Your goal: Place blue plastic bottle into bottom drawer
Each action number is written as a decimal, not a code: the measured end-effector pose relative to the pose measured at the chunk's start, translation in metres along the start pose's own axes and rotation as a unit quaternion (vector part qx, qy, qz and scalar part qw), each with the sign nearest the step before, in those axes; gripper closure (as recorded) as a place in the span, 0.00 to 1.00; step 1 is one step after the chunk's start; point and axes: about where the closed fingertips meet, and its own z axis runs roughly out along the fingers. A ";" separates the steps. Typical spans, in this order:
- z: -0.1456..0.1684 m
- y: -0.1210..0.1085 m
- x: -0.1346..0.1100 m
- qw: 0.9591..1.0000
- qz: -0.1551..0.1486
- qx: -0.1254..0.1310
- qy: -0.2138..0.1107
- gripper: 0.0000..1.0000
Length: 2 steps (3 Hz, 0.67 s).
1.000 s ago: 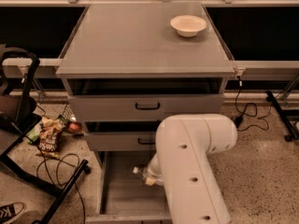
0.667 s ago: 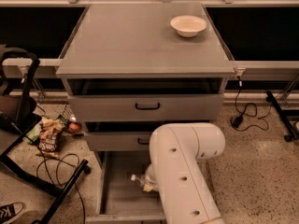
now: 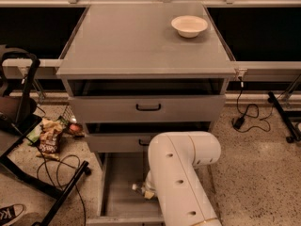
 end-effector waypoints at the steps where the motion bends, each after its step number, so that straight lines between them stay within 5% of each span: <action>1: 0.000 0.000 0.000 1.000 0.000 0.000 0.000 0.36; 2: 0.000 0.000 0.000 1.000 0.000 0.000 0.000 0.12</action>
Offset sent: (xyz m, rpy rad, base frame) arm 0.0000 0.0000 0.0000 0.0000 0.0000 0.0000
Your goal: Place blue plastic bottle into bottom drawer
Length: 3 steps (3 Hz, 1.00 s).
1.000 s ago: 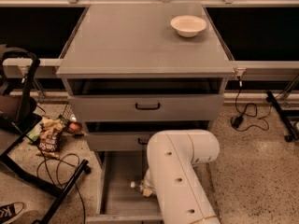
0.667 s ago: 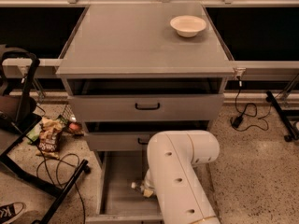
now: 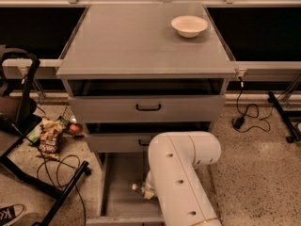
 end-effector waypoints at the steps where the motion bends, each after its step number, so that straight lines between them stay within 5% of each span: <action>1: 0.000 0.000 0.000 1.000 0.000 0.000 0.000 0.00; 3: -0.016 0.004 -0.005 1.000 -0.013 0.003 -0.016 0.00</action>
Offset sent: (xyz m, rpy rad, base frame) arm 0.0000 0.0000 0.0000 0.0000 0.0000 0.0000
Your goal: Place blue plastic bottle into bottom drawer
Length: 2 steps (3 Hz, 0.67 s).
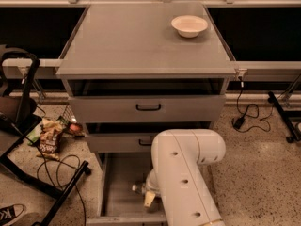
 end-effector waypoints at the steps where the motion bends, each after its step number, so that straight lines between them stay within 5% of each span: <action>1: -0.038 -0.010 -0.010 0.999 -0.041 0.016 -0.001 0.00; 2: -0.097 -0.030 -0.001 0.998 -0.047 0.041 0.027 0.00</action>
Offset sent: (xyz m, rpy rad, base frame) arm -0.0992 0.0006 0.1655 -0.1608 -0.2168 0.0155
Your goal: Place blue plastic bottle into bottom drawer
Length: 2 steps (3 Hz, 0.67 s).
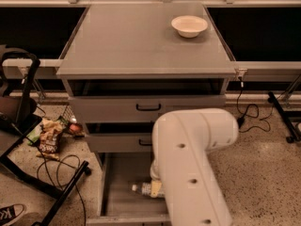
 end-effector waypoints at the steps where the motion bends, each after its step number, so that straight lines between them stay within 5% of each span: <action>1: -0.067 0.021 0.028 0.999 0.034 0.013 0.034 0.00; 2: -0.080 0.047 0.048 0.997 0.051 0.011 0.051 0.00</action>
Offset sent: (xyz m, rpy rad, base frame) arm -0.0213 -0.0253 0.0434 -0.0397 -0.0074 -0.0583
